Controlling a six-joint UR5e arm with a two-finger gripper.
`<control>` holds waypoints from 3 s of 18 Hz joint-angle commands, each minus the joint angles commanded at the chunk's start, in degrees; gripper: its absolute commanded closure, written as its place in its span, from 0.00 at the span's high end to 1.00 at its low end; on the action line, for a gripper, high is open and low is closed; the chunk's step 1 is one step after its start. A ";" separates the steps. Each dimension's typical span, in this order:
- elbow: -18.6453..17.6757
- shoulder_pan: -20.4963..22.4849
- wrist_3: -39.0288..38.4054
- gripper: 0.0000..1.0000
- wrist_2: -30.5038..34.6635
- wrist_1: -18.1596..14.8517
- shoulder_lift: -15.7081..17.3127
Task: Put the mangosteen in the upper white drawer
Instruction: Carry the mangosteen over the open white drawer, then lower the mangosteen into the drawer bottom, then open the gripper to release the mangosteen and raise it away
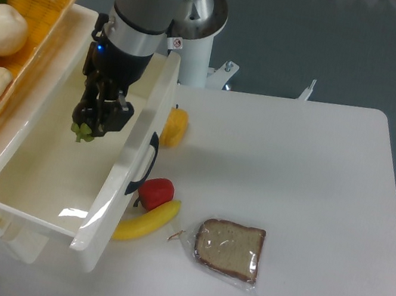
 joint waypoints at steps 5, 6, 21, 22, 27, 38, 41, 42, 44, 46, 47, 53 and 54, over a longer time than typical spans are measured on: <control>-0.09 -1.41 -0.18 0.11 0.26 0.18 -1.59; -0.09 -1.58 -0.18 0.12 0.35 0.26 -1.67; 1.75 -1.85 -8.58 1.00 -1.49 0.79 -2.82; 2.19 -1.67 -10.53 1.00 -2.19 1.49 -2.82; 6.05 3.15 -23.34 1.00 -6.40 4.83 -2.55; 5.36 18.96 -23.29 1.00 -9.41 5.63 -5.27; 5.19 23.45 -15.33 1.00 -5.30 5.80 -7.91; 4.92 24.60 -12.25 1.00 -2.84 5.80 -8.26; 4.83 26.10 -7.67 1.00 1.82 5.80 -10.45; 4.92 26.98 -4.41 1.00 5.78 5.80 -12.48; 5.18 26.98 -2.05 1.00 8.24 5.89 -13.53; 5.71 27.42 13.78 1.00 18.36 5.80 -18.54; 5.80 28.20 14.76 1.00 18.63 5.80 -18.90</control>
